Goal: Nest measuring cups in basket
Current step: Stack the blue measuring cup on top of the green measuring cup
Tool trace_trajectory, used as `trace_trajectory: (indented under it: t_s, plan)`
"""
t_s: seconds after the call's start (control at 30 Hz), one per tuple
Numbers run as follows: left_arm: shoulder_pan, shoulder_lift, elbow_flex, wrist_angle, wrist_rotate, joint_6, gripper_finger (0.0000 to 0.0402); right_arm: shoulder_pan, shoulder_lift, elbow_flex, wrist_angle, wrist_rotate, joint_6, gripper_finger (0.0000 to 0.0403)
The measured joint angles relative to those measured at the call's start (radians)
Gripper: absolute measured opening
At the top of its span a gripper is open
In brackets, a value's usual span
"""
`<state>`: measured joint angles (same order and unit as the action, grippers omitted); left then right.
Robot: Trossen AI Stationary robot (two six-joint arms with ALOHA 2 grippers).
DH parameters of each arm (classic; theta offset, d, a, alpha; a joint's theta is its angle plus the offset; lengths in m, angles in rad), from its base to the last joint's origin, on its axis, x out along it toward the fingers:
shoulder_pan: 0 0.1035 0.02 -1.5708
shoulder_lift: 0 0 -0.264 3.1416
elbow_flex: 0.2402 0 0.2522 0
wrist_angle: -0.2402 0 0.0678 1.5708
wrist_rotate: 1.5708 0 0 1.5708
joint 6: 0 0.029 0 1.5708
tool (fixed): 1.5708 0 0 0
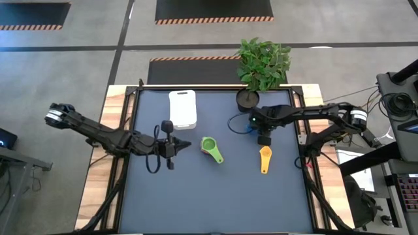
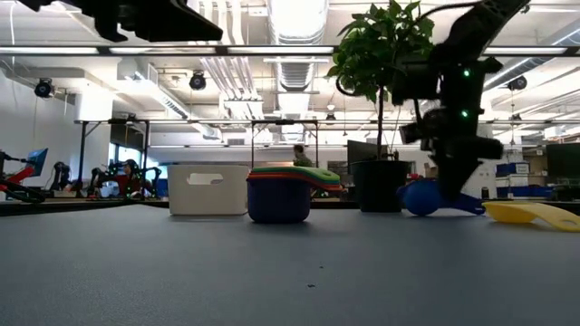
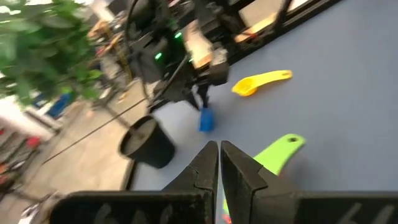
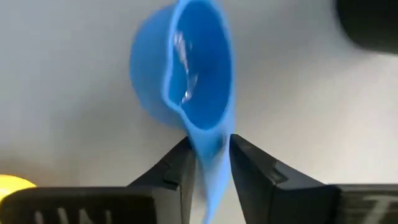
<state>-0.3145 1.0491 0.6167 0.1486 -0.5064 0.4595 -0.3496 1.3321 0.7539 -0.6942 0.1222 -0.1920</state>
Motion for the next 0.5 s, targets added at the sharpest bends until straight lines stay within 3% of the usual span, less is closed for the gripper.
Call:
trace_trajectory:
  t_s: [0.27, 0.5]
  plan:
    - [0.0, -0.052, 0.001, -0.039, -0.041, 0.02, 0.0, 0.127, 0.006, 0.141, -0.033, 0.001, 0.116, 0.0043]
    - [0.0, -0.07, -0.003, -0.099, -0.034, -0.036, 0.0, 0.298, 0.053, 0.299, -0.034, 0.051, 0.23, 0.0031]
